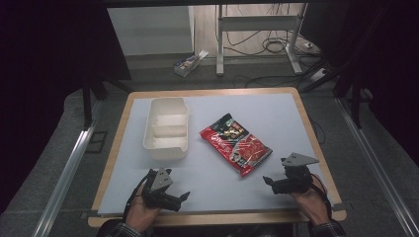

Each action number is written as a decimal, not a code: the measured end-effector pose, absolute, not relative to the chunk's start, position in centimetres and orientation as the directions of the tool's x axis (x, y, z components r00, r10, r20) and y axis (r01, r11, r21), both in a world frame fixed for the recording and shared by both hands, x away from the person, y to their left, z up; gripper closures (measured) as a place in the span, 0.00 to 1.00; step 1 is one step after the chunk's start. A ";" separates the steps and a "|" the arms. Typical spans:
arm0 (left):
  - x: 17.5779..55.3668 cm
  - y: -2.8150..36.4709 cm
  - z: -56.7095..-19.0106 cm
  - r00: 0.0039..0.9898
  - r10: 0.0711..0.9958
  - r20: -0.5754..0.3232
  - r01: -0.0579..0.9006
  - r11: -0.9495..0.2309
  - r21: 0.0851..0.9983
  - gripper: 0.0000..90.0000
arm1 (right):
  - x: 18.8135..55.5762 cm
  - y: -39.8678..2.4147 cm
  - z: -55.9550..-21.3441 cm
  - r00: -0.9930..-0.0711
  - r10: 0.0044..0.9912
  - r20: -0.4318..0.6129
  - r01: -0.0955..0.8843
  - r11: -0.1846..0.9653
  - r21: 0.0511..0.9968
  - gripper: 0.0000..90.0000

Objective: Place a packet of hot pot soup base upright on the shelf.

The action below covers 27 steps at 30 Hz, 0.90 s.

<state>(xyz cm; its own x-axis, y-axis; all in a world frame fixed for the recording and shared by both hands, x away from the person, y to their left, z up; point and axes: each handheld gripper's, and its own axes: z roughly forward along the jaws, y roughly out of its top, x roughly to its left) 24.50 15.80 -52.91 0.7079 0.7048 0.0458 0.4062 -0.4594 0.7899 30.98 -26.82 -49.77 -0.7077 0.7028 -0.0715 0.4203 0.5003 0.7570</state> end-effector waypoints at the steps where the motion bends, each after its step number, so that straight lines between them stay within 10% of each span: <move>1: 24.5 15.8 -52.9 0.706 0.706 0.048 0.405 -0.459 0.791 0.01 | 31.1 -26.7 -50.0 -0.713 0.699 -0.063 0.427 0.503 0.751 0.03; 27: 24.4 15.2 -53.2 0.690 0.718 0.088 0.421 -0.497 0.759 0.00 | 32.1 -25.9 -50.9 -0.708 0.706 -0.007 0.491 0.500 0.713 0.02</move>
<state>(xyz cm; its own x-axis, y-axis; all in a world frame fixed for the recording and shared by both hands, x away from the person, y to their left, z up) 24.39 15.24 -53.19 0.6900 0.7185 0.0878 0.4206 -0.4967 0.7592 32.07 -25.89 -50.93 -0.7083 0.7059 -0.0071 0.4914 0.5002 0.7129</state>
